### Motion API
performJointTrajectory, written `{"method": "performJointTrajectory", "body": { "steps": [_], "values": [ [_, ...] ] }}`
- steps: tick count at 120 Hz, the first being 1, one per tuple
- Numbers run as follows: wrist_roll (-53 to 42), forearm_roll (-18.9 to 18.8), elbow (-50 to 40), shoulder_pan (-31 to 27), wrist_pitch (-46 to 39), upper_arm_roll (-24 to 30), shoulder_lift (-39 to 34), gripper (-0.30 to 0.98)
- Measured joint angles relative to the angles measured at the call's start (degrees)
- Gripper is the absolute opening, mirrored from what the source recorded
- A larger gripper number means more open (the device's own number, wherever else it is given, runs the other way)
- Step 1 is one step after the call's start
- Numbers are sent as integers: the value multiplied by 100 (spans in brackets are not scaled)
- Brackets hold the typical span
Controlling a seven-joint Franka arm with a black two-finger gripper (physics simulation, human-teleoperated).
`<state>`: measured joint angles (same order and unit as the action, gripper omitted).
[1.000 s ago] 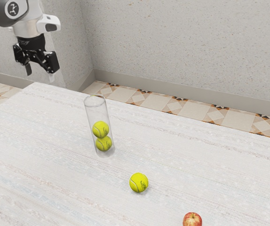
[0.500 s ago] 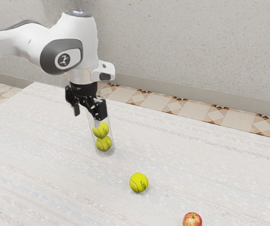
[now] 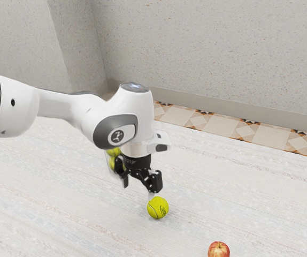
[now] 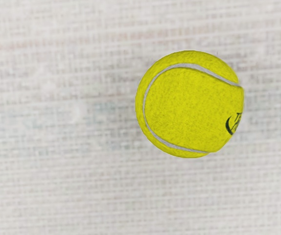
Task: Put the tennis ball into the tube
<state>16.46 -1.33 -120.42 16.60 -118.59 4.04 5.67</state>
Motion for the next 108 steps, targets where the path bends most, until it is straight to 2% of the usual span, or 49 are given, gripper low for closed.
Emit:
{"method": "performJointTrajectory", "body": {
  "steps": [17,67,108],
  "values": [
    [201,43,-97,184,-368,1,281,69],
    [538,128,110,155,-1287,-8,1117,69],
    [632,138,143,166,-1673,-1,1390,69]
  ]
}}
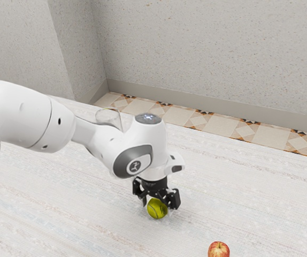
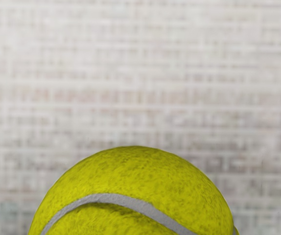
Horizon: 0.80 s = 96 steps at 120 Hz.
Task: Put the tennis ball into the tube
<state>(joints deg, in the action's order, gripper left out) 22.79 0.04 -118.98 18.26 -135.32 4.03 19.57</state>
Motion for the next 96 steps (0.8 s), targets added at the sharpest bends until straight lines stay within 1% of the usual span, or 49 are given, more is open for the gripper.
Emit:
{"method": "performJointTrajectory", "body": {
  "steps": [31,56,73,83,87,96],
  "values": [
    [39,-4,6,1,-170,-1,158,68],
    [55,-39,91,4,-227,-7,156,46],
    [81,-63,90,3,-243,-8,141,41],
    [99,-86,92,3,-193,-24,-32,38],
    [108,-107,121,7,-126,-30,-148,36],
    [128,-255,542,19,277,-94,-405,34]
  ]
}}
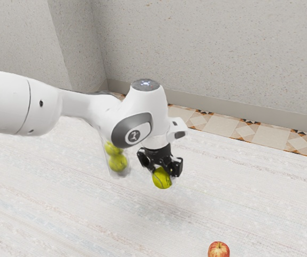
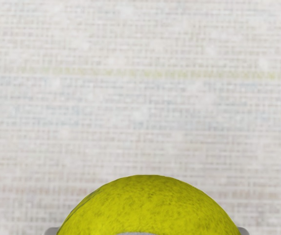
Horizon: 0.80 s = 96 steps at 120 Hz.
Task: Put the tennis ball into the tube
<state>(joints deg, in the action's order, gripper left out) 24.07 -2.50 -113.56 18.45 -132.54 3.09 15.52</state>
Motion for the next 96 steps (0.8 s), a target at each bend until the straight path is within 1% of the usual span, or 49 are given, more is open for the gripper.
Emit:
{"method": "performJointTrajectory", "body": {
  "steps": [11,28,36,45,55,68,82,96],
  "values": [
    [6,-261,832,-10,714,-114,-151,34],
    [-14,-814,2189,-11,2043,-199,-328,34],
    [-29,-1000,2483,-54,2561,-279,-471,35],
    [-59,-1116,2642,-170,3024,-388,-612,35],
    [-134,-1146,2744,-565,3396,-424,-687,35],
    [-285,-1035,2928,-1133,3731,-434,-546,35],
    [-449,-862,3247,-1383,3933,-423,-76,35],
    [-600,-752,3303,-1542,4014,-422,122,35]
  ]
}}
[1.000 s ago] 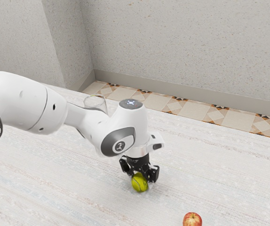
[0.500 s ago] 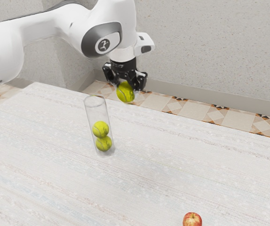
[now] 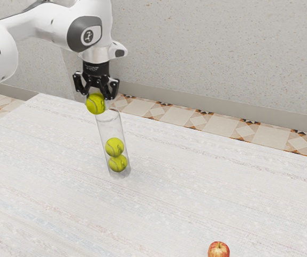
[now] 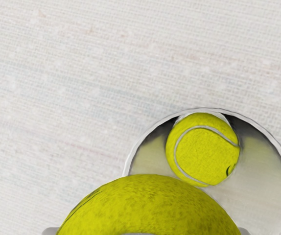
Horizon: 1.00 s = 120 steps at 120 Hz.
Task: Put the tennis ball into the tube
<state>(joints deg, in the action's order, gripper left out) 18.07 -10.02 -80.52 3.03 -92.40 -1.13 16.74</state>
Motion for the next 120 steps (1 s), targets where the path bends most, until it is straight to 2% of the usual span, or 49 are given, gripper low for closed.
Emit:
{"method": "performJointTrajectory", "body": {
  "steps": [53,67,83,95,120],
  "values": [
    [-399,121,250,-19,-240,30,365,35],
    [-463,151,210,-3,-284,33,362,49],
    [-521,178,173,-1,-311,31,318,58],
    [-559,181,-7,34,-322,17,-41,62],
    [-711,101,-1161,138,-313,8,-1434,66]
  ]
}}
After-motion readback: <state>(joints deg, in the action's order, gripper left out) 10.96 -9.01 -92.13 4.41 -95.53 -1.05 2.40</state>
